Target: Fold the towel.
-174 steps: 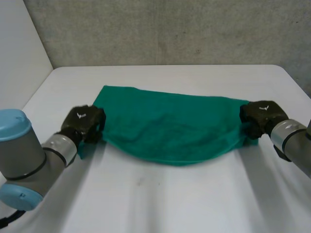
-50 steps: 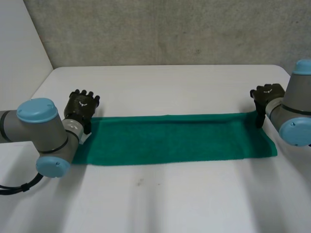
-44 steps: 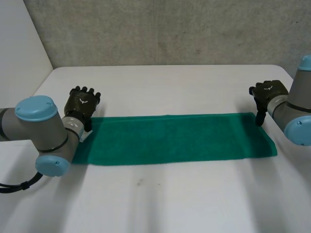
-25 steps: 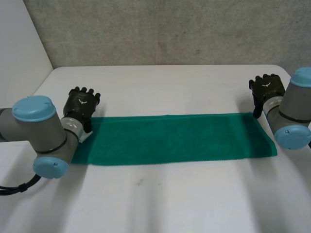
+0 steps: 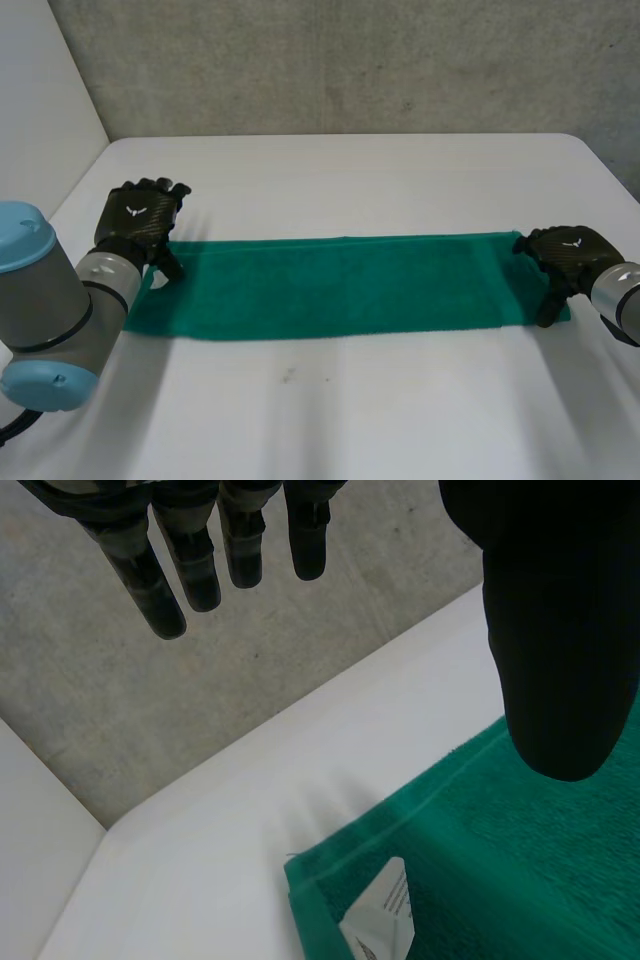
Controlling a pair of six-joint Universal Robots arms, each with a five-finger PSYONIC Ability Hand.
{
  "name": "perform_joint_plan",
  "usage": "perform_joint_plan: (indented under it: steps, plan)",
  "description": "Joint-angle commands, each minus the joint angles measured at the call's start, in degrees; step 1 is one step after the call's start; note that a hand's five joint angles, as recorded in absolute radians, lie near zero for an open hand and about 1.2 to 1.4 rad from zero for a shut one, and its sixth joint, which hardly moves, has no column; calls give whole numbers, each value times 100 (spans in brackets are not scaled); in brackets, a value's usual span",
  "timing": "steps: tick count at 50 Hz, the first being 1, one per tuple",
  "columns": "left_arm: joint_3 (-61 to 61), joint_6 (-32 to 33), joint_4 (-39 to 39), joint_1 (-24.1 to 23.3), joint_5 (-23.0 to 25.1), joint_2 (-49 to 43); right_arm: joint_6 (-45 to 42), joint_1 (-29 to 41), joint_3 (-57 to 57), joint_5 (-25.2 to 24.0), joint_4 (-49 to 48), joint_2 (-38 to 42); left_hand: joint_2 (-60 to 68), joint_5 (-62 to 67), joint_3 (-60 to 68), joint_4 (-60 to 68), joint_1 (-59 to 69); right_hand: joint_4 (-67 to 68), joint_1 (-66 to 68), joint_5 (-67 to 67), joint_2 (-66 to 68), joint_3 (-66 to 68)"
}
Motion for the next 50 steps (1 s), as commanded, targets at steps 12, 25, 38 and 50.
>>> perform_joint_plan:
  steps: [12,25,38,50]
  plan:
    - [-171,27,2,0,26,-26,-44,-335,-134,-5,-423,578,-187,-281,-248,-215,-224,5685,5953,5620,5679,5661]
    - [-206,18,2,0,9,-17,-106,-765,-3,-57,-396,473,-187,-281,-248,-215,-224,3039,3307,2974,3033,3015]
    - [-224,18,2,-9,0,-17,-115,-827,217,-743,-414,314,-187,-281,-248,-215,-224,1990,2258,1925,1984,1966]
    - [-224,18,2,-27,0,-26,-123,-818,68,-655,-493,586,-187,-281,-248,-215,-224,3732,4000,3668,3726,3709]
